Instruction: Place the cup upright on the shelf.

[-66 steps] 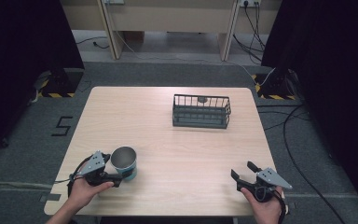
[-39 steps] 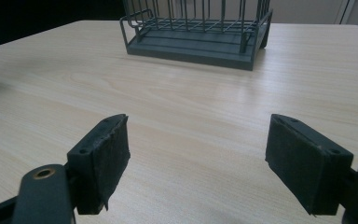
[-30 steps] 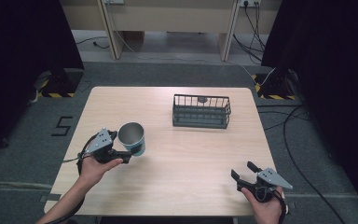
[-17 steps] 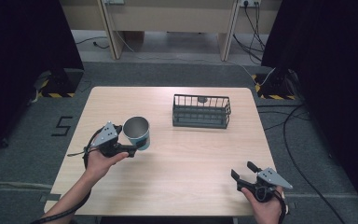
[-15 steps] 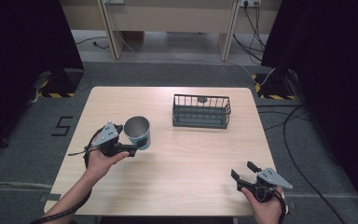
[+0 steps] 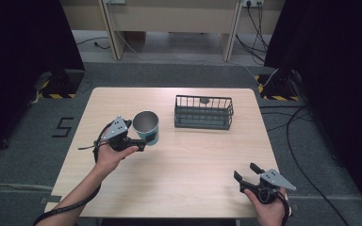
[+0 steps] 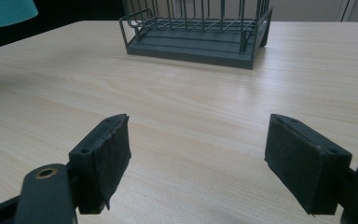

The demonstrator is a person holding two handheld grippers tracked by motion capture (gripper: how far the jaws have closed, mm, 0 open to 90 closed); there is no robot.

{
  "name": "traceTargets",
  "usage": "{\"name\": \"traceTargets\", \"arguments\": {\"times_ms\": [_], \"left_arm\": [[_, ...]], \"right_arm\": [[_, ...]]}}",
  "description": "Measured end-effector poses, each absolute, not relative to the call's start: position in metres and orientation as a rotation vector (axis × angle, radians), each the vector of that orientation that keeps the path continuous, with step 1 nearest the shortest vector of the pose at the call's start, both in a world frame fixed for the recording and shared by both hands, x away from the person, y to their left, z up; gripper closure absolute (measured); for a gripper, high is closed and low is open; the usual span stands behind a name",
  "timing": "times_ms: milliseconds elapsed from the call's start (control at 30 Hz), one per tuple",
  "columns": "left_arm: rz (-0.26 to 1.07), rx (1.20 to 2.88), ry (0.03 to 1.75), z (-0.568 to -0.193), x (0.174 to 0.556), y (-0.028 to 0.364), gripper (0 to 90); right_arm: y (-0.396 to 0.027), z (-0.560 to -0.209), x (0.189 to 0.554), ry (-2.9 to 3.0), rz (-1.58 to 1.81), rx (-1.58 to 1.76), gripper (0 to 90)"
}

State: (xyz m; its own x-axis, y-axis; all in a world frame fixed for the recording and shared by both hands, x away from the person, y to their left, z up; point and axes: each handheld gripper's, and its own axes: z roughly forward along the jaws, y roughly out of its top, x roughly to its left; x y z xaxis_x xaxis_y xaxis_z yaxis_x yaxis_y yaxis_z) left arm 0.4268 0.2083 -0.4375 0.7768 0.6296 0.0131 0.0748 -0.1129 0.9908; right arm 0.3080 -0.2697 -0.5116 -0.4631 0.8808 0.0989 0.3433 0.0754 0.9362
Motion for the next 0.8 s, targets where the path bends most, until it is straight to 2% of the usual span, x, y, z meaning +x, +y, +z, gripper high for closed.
{"name": "traceTargets", "arguments": {"times_ms": [800], "left_arm": [[0.52,1.613,0.567,-0.426,0.452,0.182,16.1]], "right_arm": [[-0.269,-0.512,0.308,1.857,1.385,1.209,23.2]]}}
